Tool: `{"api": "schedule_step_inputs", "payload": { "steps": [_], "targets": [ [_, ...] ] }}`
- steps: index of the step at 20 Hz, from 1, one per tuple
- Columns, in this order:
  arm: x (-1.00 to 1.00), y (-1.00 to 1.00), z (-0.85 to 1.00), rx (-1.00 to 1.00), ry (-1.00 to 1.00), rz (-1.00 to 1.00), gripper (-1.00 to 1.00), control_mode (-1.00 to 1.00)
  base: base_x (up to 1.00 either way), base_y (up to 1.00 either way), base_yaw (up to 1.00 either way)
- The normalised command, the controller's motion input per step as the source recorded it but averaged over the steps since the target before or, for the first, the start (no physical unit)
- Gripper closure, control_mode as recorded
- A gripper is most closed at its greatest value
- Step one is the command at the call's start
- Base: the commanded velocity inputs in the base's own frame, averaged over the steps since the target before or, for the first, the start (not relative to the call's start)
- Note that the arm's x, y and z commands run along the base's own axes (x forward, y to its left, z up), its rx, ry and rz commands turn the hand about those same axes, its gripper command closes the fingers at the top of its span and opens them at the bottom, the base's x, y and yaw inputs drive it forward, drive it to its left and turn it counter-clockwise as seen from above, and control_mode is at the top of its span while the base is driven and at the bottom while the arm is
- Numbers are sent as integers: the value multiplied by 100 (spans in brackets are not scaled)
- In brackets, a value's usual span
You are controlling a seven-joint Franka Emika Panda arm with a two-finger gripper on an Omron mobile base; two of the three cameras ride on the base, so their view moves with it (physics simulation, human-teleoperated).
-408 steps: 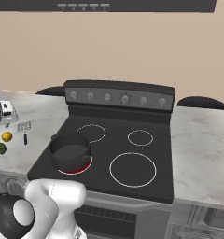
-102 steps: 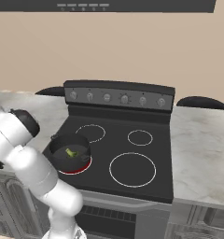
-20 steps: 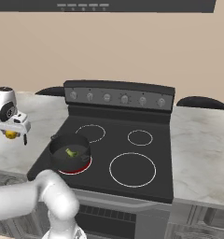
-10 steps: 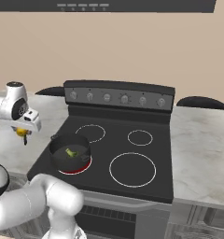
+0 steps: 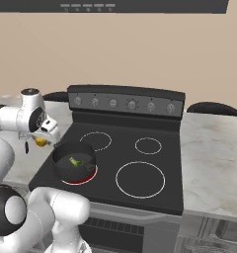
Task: Put the broccoli and lemon in the pot. Retrieve the spatula and lightly stir the vegetables in the pot.
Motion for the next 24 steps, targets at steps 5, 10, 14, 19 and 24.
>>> {"api": "schedule_step_inputs", "payload": {
  "steps": [5, 10, 14, 19, 24],
  "targets": [
    [0, -75, 0, -3, -1, -30, 100, -100, 0, 0, 0],
    [0, -62, 0, -2, 0, -30, 100, -100, 0, 0, 0],
    [9, -22, -18, 0, -1, -22, 100, -100, 0, 0, 0],
    [25, 7, -31, 0, -3, -1, 100, -100, 0, 0, 0],
    [23, 3, -28, 0, -3, 0, 100, -100, 0, 0, 0]
  ]
}}
